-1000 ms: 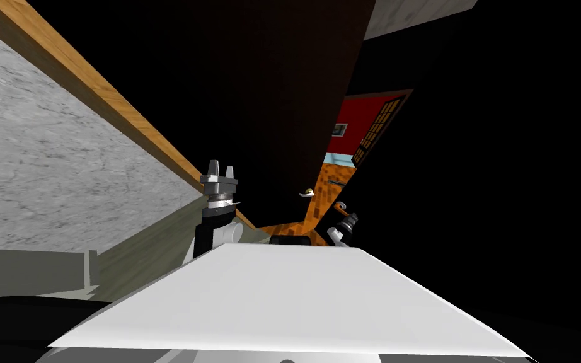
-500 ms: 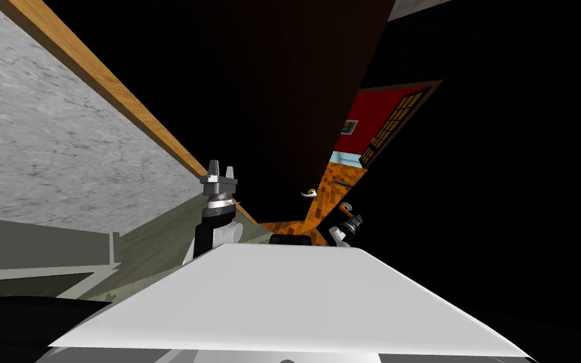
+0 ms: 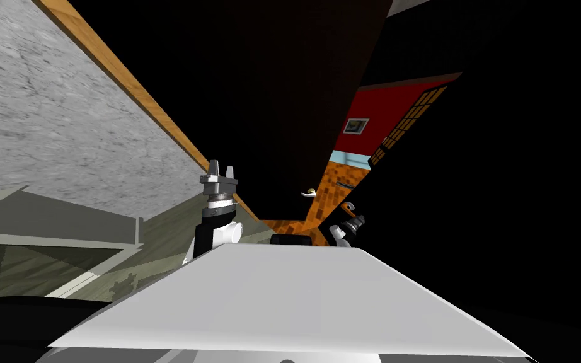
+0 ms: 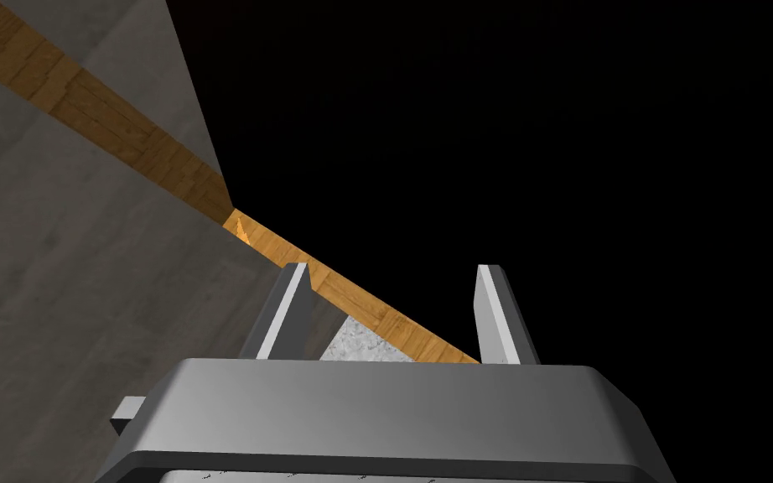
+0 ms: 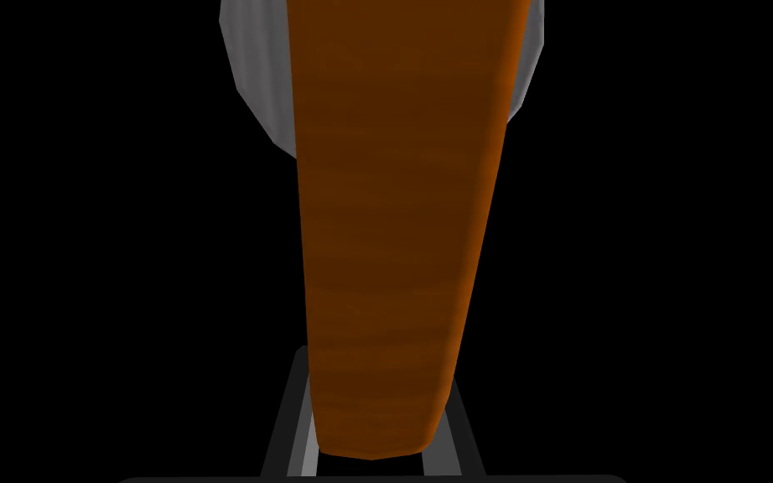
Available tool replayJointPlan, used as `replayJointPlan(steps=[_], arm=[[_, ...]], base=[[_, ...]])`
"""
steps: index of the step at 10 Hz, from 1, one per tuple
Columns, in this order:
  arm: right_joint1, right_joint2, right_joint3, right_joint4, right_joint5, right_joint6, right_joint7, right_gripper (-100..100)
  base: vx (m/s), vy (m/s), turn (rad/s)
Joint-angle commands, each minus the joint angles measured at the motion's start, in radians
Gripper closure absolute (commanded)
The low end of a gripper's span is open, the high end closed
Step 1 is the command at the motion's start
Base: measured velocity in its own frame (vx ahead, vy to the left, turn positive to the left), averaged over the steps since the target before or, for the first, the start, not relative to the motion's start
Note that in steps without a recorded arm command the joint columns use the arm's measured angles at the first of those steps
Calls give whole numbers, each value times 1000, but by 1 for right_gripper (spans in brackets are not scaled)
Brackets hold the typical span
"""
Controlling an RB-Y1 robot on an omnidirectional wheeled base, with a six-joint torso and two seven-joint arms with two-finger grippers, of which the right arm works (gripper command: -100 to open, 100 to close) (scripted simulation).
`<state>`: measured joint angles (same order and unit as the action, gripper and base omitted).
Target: Push the door open
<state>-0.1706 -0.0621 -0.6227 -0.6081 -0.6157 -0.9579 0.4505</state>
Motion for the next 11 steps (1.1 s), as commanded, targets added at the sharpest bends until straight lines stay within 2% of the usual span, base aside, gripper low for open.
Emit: replayJointPlan(steps=[1,3,6,7,8,11], arm=[[29,-3,-13,-42,-5,0,7,100],[29,-3,-13,-32,-5,0,7,100],[29,-3,-13,-42,-5,0,7,100],[20,-8,-38,-37,-33,-30,24,100],[17,-10,-47,-36,-43,-41,30,100],[17,-10,-47,-36,-43,-41,30,100]], base=[[17,-24,-24],[4,5,1],[-4,5,-6],[-13,-87,228],[-18,-144,244],[5,-58,15]])
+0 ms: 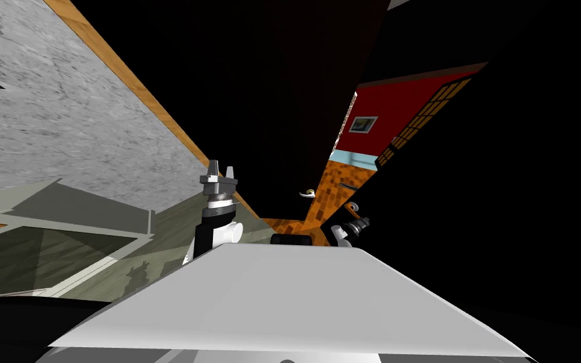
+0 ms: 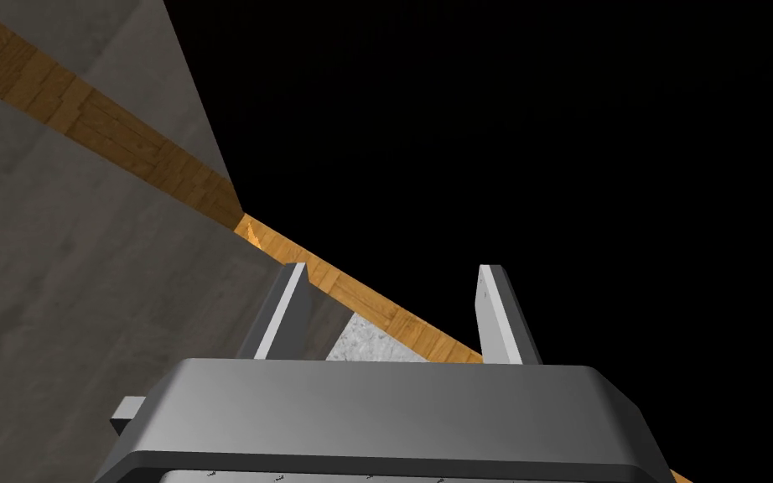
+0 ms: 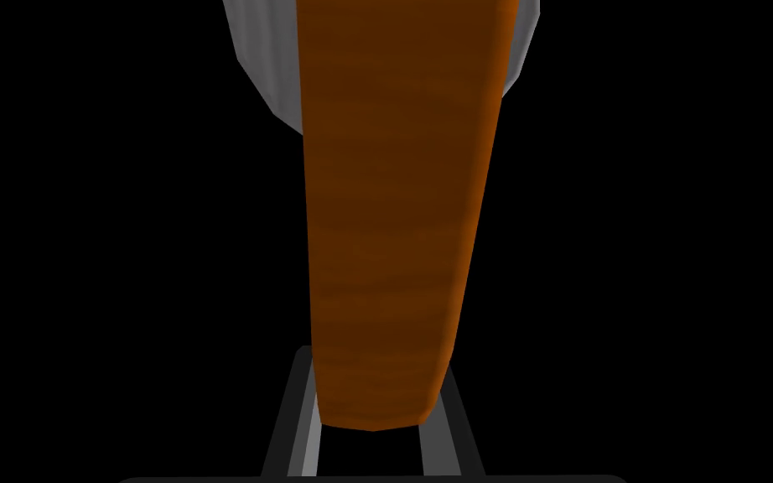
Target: Push the door open
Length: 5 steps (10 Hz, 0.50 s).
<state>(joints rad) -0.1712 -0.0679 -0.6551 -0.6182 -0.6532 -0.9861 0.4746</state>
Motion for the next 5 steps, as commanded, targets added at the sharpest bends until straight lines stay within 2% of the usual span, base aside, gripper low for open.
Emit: replayJointPlan(steps=[1,2,5], arm=[[10,-6,-33,-22,-26,-35,19,100],[7,-7,-43,-20,-37,-47,26,100],[3,-8,-53,-19,-48,-59,32,100]], base=[[12,-51,139],[5,-97,165],[4,-76,66]])
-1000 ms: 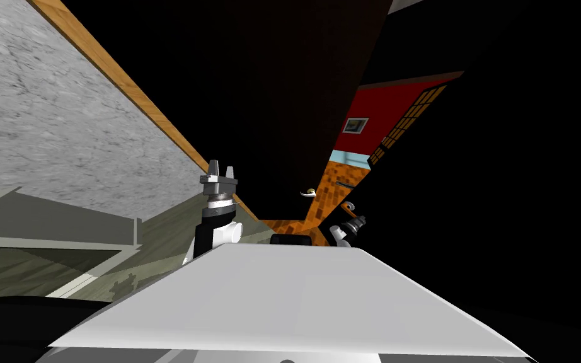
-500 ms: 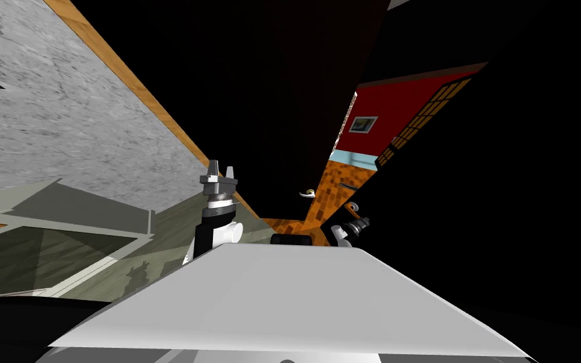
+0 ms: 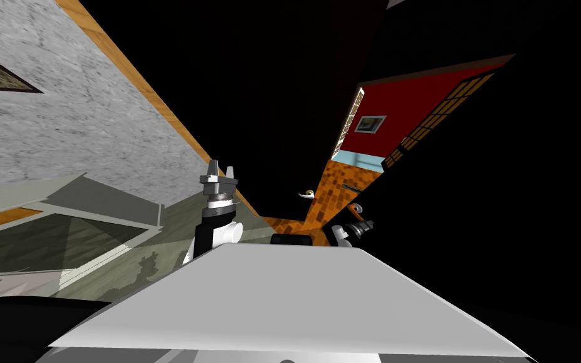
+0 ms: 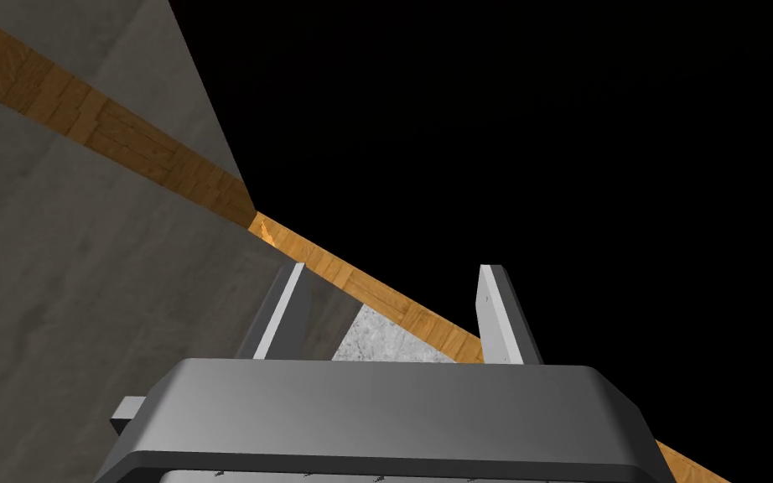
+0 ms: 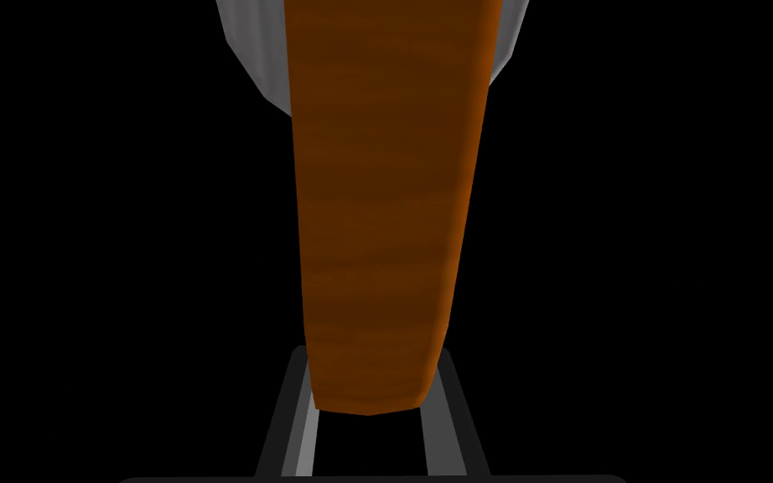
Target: Push the door open
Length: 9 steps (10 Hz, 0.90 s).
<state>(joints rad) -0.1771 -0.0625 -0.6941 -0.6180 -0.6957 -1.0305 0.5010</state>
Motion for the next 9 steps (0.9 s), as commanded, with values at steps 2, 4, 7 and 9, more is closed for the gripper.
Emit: replayJointPlan(steps=[2,4,7,9], arm=[[2,-14,-35,-15,-29,-39,20,100],[2,-14,-35,-15,-29,-39,20,100],[-14,-13,-78,-7,-77,-91,49,100],[-22,-11,-100,-4,-101,-117,64,100]], base=[[19,-100,117],[7,-25,12],[17,-89,135],[22,-112,144]])
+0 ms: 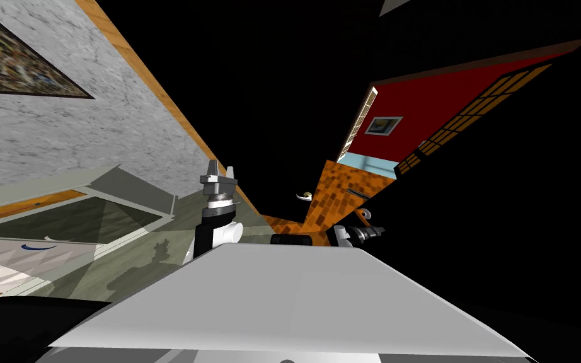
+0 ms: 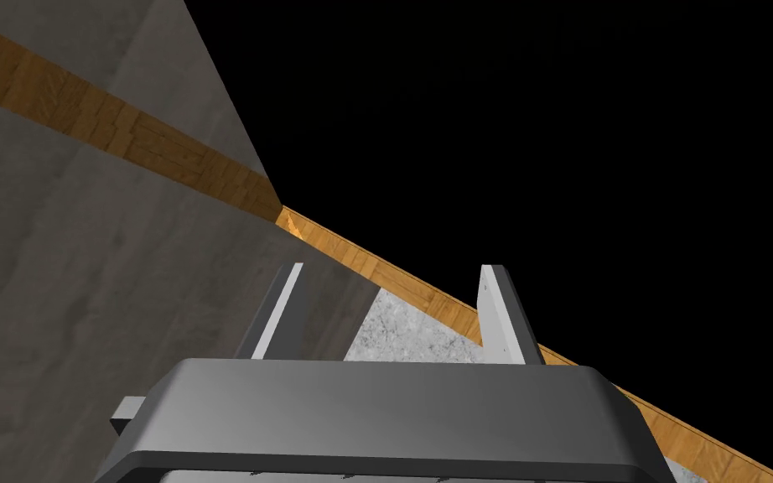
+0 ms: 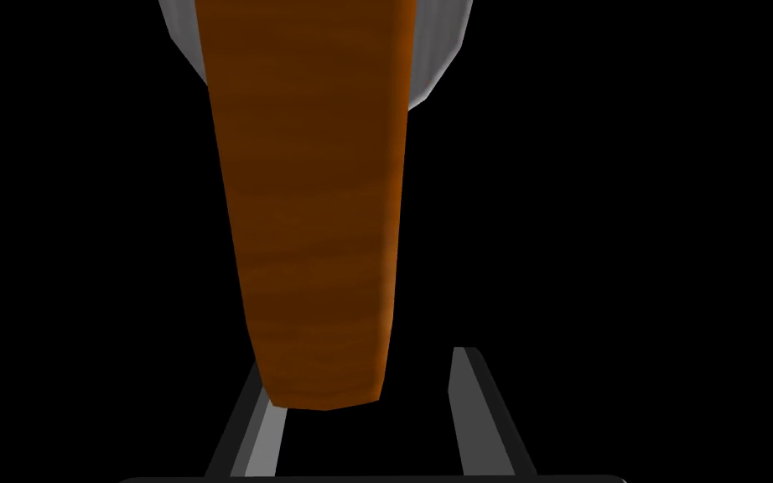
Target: Push the door open
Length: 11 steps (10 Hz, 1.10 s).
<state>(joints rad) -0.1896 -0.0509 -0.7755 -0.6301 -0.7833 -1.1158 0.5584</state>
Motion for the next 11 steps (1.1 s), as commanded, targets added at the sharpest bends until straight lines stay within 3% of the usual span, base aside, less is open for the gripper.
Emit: replayJointPlan(steps=[1,4,8,9,11], arm=[[-9,-23,-19,9,-14,-32,7,100],[-21,-18,-52,15,-50,-71,29,100],[-29,-14,-73,18,-74,-97,44,100],[-36,-8,-95,22,-98,-122,59,100],[-44,-2,-116,26,-121,-147,73,100]], base=[[28,-109,72],[30,-104,106],[22,-79,68],[24,-107,148],[19,-153,143]])
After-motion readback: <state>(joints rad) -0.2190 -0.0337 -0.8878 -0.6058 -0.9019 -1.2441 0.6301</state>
